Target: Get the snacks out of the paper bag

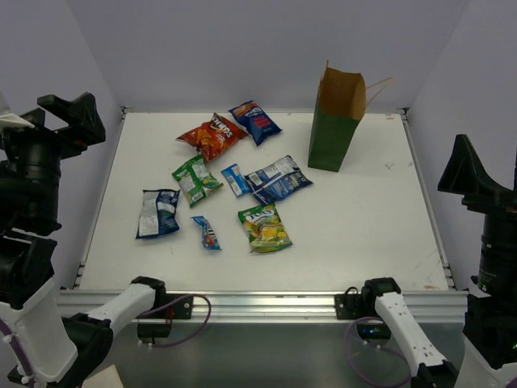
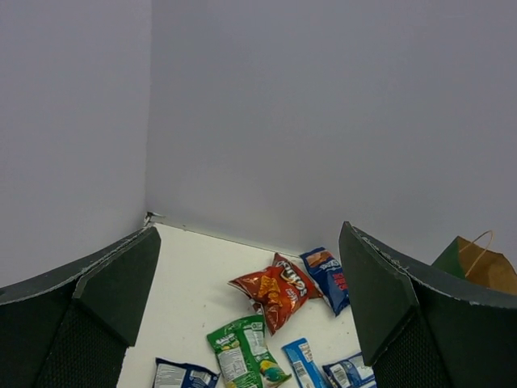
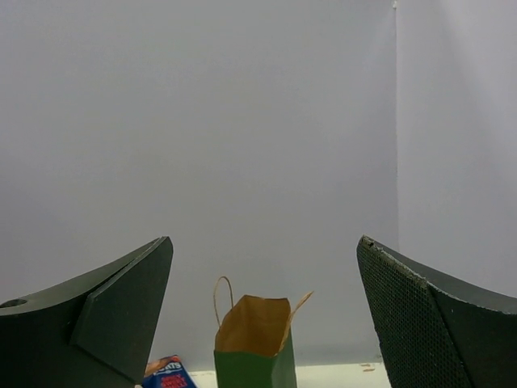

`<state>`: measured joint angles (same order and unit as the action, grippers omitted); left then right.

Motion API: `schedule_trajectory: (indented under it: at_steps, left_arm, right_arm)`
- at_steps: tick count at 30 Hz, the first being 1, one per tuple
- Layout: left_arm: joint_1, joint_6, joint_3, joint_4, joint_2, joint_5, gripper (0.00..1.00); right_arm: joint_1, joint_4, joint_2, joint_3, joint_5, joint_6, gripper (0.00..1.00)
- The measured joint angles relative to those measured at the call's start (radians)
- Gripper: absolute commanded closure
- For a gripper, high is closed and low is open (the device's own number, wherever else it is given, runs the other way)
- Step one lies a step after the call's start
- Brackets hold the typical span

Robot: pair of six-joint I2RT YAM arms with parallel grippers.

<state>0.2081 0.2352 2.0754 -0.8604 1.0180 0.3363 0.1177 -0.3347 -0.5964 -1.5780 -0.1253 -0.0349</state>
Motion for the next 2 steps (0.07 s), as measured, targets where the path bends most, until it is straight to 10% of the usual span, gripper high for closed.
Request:
schedule_trajectory:
  at_steps: [2]
  left_arm:
    - [0.005,-0.005,-0.005,0.002,-0.012,0.02,0.0]
  right_arm:
    - [0.007,0.008,-0.003,0.0,-0.007,0.004,0.01]
